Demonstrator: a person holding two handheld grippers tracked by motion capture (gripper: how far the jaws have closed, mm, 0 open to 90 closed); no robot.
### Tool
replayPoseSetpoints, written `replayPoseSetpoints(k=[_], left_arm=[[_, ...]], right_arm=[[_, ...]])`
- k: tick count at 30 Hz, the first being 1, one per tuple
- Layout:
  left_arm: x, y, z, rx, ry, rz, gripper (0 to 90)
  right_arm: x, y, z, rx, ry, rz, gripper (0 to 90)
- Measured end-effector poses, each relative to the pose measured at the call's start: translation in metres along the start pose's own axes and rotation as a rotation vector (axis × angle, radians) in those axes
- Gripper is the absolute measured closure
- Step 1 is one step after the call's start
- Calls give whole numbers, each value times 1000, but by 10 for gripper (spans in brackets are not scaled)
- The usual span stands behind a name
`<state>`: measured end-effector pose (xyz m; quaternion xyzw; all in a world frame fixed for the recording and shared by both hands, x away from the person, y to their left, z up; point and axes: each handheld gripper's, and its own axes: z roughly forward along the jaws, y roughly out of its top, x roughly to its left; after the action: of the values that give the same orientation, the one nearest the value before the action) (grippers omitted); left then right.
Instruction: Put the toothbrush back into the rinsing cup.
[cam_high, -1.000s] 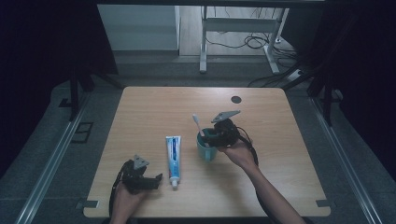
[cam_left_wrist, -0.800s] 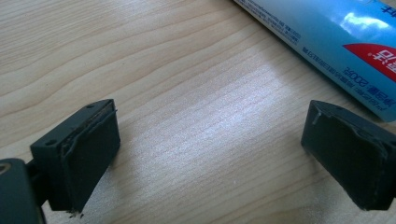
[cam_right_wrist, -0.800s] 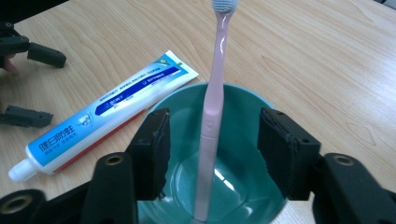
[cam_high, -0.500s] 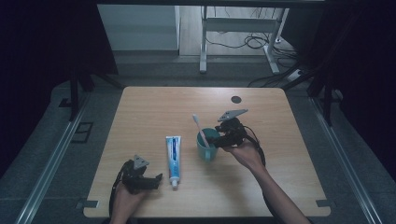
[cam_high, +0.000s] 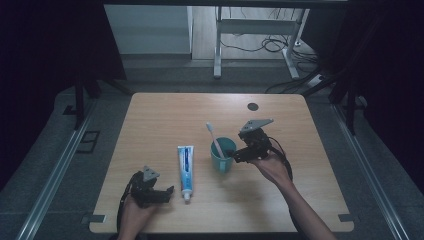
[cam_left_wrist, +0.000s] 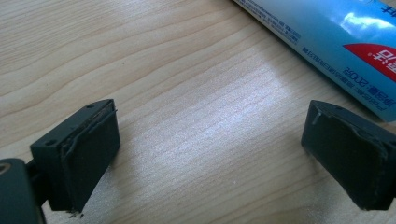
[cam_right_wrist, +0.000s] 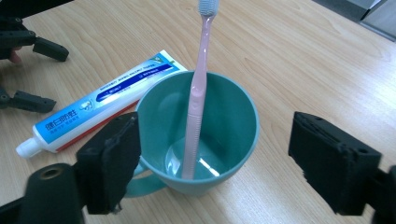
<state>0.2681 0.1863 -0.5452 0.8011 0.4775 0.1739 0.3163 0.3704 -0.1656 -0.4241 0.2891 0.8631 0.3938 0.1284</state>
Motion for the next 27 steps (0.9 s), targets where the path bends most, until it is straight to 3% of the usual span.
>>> replayPoseSetpoints(k=[7, 14, 22, 27], left_arm=[[0, 0, 0, 0, 0, -3, 45], [0, 0, 0, -1, 0, -1, 46], [0, 0, 0, -4, 1, -6, 46], [-1, 0, 0, -4, 0, -10, 45]], right_arm=[[0, -6, -8, -10, -2, -11, 87], [0, -16, -11, 25, -9, -36, 0], [-2, -31, -17, 28, -5, -43, 0], [-4, -39, -20, 31, -5, -17, 0]])
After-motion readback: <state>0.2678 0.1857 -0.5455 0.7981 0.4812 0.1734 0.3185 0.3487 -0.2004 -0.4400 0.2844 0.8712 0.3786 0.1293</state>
